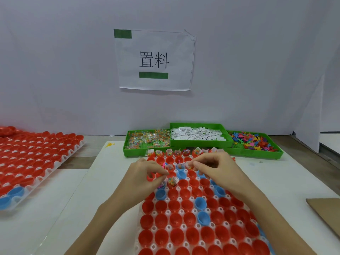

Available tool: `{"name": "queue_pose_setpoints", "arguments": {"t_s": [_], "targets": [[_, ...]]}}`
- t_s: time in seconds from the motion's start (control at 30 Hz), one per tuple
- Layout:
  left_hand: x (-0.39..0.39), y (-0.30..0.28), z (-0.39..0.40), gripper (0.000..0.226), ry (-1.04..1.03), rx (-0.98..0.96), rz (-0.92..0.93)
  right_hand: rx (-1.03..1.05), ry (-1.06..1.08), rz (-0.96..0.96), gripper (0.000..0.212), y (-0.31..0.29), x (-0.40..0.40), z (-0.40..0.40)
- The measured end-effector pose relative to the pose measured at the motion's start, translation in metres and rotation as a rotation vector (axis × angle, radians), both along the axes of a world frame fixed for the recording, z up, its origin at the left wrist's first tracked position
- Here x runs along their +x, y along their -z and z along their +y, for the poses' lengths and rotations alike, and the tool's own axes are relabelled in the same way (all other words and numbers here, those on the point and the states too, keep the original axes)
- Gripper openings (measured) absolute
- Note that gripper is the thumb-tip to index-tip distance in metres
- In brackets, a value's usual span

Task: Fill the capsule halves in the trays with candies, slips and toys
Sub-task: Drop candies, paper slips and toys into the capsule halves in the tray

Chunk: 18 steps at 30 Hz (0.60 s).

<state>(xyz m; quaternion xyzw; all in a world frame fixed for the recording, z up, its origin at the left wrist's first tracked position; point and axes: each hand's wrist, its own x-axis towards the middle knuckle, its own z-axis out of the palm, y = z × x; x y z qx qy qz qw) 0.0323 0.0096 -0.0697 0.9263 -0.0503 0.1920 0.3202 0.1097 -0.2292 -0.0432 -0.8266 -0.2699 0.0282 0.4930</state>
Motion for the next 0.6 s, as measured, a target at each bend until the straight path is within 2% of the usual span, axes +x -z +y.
{"name": "queue_pose_setpoints", "arguments": {"t_s": [0.07, 0.2, 0.33, 0.6], "targets": [[0.000, 0.001, -0.002, 0.011, 0.014, 0.067, 0.006, -0.015, -0.020, -0.016, 0.018, 0.003, -0.003, 0.001], [0.001, 0.007, -0.005, 0.012, 0.036, 0.168, -0.010, -0.272, -0.141, -0.209, 0.029, 0.011, -0.015, 0.017], [0.002, 0.010, -0.004, 0.016, 0.065, 0.200, -0.007, -0.432, -0.193, -0.296, 0.041, 0.011, -0.019, 0.029], [0.002, 0.011, 0.001, 0.017, 0.105, 0.205, -0.015, -0.414, -0.222, -0.260, 0.062, 0.012, -0.022, 0.032]]}}
